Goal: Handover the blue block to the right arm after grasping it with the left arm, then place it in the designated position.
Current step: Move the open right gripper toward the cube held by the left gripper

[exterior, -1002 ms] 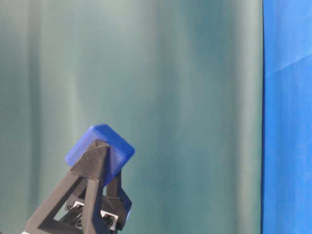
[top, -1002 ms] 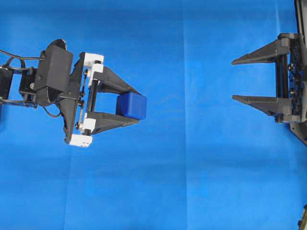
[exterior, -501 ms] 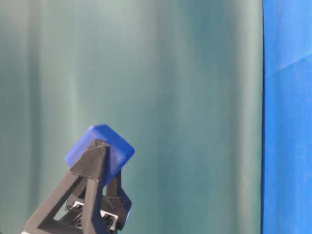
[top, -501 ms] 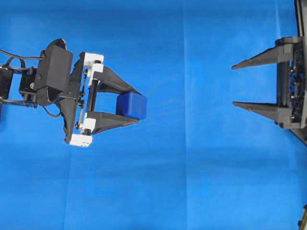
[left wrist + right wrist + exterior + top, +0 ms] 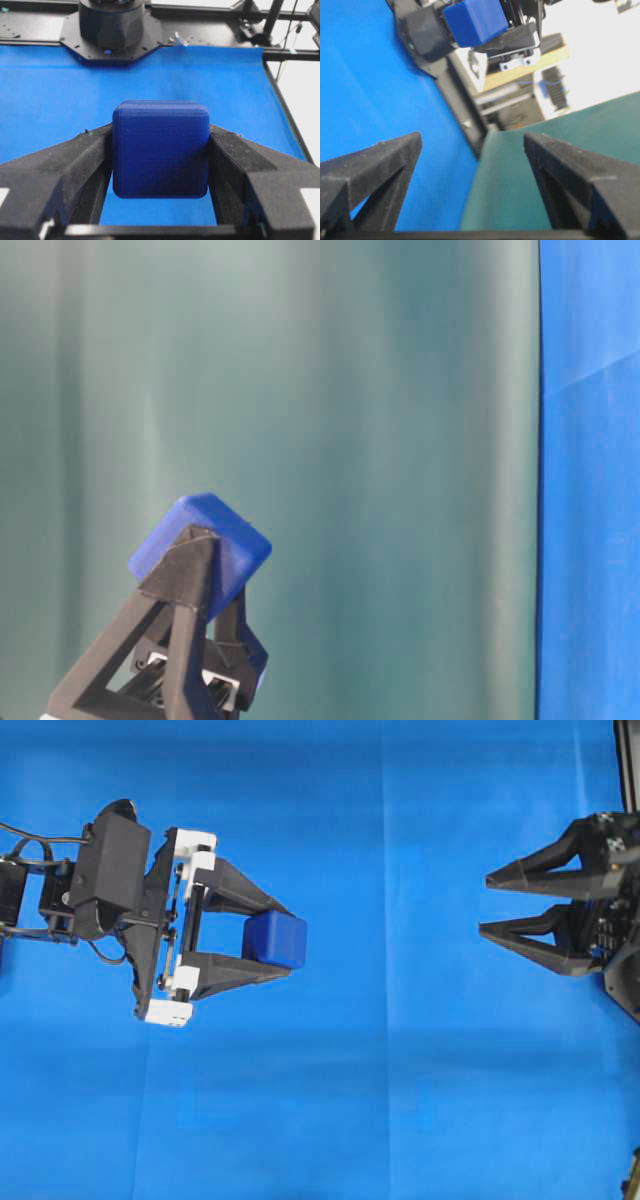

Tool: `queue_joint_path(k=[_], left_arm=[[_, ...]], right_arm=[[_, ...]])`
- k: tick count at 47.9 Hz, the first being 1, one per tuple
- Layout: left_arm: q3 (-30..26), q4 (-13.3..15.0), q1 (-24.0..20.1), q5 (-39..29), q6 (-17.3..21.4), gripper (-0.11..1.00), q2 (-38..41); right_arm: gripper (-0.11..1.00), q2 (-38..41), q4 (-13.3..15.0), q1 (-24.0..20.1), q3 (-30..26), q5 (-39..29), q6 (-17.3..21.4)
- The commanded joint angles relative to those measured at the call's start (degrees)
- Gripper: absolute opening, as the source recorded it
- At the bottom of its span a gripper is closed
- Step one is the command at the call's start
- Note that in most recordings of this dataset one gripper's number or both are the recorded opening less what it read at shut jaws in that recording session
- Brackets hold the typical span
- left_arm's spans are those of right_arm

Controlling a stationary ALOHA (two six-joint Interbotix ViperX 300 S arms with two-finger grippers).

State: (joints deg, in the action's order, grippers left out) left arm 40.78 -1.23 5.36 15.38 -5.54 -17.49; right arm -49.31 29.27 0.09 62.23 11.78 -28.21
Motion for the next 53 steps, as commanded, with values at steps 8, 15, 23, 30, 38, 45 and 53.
queue_joint_path(k=[8,15,23,30,38,45,53], left_arm=[[-0.70,0.09,-0.18,0.70,-0.09,0.49,-1.05],[-0.70,0.18,-0.18,0.70,-0.09,0.49,-1.05],[-0.70,0.09,-0.18,0.70,-0.09,0.49,-1.05],[-0.70,0.18,-0.18,0.79,-0.09,0.49,-1.05],[-0.70,0.09,-0.09,0.70,-0.18,0.49,-1.14],[-0.70,0.09,-0.18,0.70,-0.09,0.49,-1.05],[-0.70,0.09,-0.18,0.79,-0.09,0.49,-1.05]], right_arm=[[0.97,-0.26,2.37,-0.09,-1.67,0.35,-9.49],[0.96,-0.62,2.64,-0.09,-1.67,0.44,-14.15],[0.96,-0.70,2.64,-0.09,-1.67,0.26,-15.21],[0.96,-0.79,2.64,-0.09,-1.67,0.18,-15.21],[0.96,-0.79,2.64,-0.09,-1.67,0.26,-15.21],[0.96,-0.79,2.64,-0.09,-1.67,0.18,-15.29],[0.96,-0.70,2.64,-0.09,-1.67,0.26,-15.21]])
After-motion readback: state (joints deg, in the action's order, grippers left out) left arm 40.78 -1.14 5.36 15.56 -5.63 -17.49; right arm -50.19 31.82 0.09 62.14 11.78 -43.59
